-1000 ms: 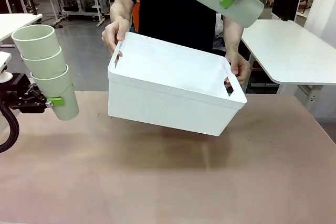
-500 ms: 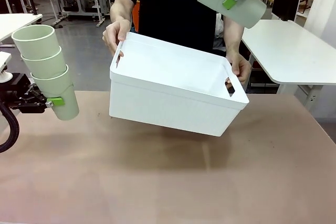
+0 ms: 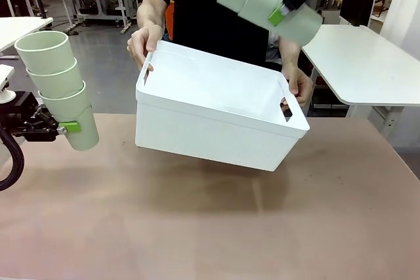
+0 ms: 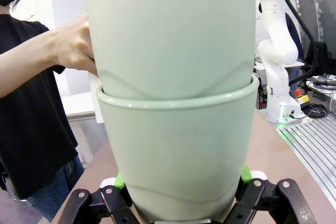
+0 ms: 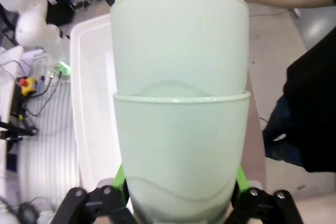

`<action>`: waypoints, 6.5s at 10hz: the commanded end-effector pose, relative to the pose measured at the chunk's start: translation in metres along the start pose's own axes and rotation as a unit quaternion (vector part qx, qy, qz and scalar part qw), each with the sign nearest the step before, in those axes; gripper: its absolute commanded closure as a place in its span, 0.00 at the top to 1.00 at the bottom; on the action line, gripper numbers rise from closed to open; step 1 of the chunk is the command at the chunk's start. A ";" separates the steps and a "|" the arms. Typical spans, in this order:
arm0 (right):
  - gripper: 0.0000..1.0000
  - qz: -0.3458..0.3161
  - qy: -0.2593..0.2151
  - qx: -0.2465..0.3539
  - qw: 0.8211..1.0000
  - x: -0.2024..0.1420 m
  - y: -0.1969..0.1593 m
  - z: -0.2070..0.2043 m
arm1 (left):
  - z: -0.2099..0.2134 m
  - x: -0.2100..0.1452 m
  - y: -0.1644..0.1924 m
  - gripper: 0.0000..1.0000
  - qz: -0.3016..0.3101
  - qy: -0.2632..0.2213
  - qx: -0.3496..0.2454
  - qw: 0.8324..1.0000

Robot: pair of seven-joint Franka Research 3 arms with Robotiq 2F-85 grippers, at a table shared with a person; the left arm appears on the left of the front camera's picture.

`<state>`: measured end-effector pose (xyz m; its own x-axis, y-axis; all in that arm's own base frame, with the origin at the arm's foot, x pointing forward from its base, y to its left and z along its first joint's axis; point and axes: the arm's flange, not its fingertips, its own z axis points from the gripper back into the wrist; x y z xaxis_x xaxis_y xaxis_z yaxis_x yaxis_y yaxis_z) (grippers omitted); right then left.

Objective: Stack the cups and store them in the basket.
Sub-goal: Place the stack of Reusable plastic cups into the Pantry Basket.

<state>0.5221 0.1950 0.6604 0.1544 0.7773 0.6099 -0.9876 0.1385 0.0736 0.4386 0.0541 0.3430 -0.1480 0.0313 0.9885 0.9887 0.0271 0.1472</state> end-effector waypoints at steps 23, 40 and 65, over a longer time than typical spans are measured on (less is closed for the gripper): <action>0.87 0.019 0.128 -0.062 0.990 -0.046 0.093 -0.226 | -0.001 0.006 -0.001 0.85 -0.006 -0.003 0.001 1.000; 1.00 -0.067 -0.148 -0.082 0.983 -0.139 0.066 -0.034 | -0.001 0.006 -0.001 0.85 -0.006 -0.003 0.001 1.000; 1.00 -0.127 -0.252 -0.157 0.946 -0.231 0.080 -0.035 | -0.001 0.006 -0.001 0.85 -0.006 -0.003 0.001 1.000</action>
<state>0.4073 0.0474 0.4946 0.2633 0.3240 0.9087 -0.8550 0.5146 0.0643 0.4388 0.0538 0.3431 -0.1484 0.0305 0.9885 0.9887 0.0267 0.1476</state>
